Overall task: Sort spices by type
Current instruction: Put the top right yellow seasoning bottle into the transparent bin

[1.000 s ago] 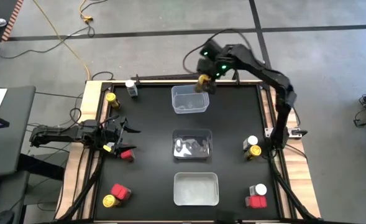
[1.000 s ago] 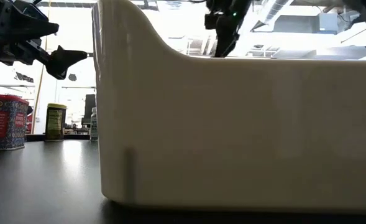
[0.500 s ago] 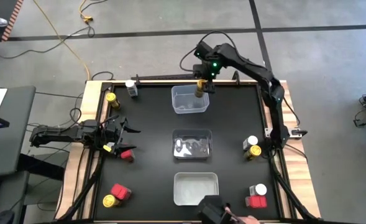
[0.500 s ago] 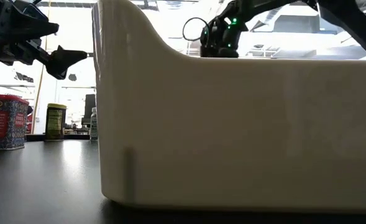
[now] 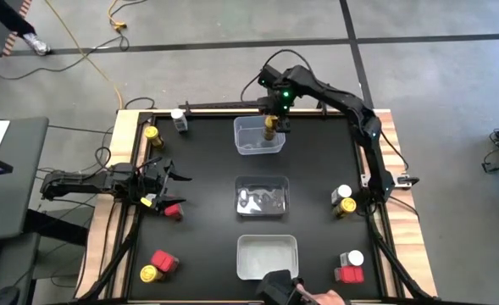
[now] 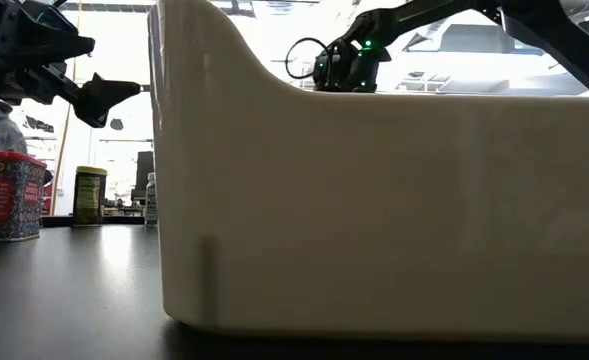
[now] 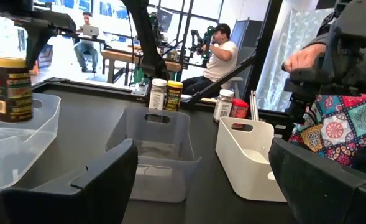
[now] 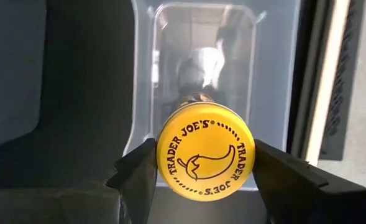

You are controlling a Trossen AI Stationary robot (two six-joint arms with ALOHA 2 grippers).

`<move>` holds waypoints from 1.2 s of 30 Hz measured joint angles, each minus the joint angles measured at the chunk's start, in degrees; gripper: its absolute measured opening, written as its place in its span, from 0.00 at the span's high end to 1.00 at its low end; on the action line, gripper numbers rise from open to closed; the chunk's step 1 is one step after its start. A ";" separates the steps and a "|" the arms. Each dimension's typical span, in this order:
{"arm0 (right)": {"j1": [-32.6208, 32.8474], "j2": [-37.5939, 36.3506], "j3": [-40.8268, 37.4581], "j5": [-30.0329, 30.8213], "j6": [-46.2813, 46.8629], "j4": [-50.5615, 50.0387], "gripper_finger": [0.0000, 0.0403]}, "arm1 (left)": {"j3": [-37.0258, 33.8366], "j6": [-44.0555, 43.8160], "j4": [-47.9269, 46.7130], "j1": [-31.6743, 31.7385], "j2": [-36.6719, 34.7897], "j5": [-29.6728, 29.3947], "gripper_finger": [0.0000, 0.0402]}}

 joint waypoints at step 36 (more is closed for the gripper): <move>-0.65 4.98 0.07 4.99 2.46 3.90 0.33 | 0.00 -0.01 -0.04 0.01 0.00 -0.31 0.14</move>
